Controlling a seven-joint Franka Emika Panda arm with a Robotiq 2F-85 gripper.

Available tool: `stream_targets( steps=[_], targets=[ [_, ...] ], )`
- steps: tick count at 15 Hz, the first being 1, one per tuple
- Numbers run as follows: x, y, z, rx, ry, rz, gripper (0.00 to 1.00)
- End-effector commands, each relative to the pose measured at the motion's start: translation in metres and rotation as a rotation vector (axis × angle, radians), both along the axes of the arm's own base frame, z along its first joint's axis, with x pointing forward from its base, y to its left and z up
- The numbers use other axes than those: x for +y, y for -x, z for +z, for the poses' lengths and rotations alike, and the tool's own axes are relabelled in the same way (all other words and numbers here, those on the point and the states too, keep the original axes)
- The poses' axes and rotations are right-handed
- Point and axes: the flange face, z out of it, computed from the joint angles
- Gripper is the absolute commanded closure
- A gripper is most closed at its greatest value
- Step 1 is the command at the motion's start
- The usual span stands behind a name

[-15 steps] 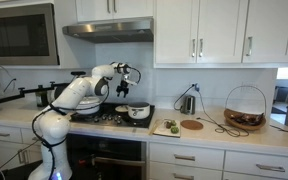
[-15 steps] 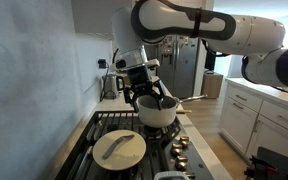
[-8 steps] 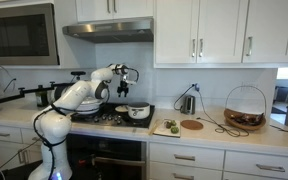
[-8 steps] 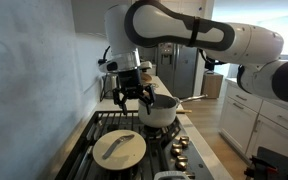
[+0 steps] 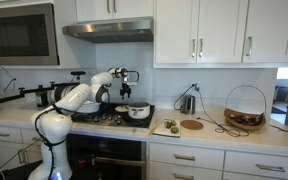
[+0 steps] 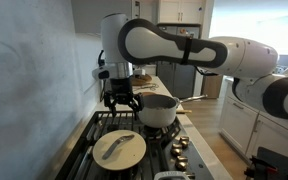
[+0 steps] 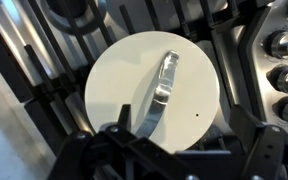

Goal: Pick the lid on the stove and put it on the uncovered pot

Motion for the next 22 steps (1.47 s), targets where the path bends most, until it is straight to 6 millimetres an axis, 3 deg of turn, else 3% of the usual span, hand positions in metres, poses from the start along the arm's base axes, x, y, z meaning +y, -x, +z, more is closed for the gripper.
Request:
stream_targets(
  steps=[1,5,13,18,22],
  targets=[
    [0.005,-0.007,-0.015,-0.049,0.004,-0.034,0.00],
    [0.011,-0.010,-0.028,-0.053,-0.013,-0.096,0.00],
    [0.030,0.000,-0.031,-0.072,-0.025,-0.211,0.00],
    [0.026,-0.001,-0.034,-0.055,-0.015,-0.273,0.00],
    [0.022,-0.004,-0.053,-0.028,0.008,-0.303,0.00]
  ],
)
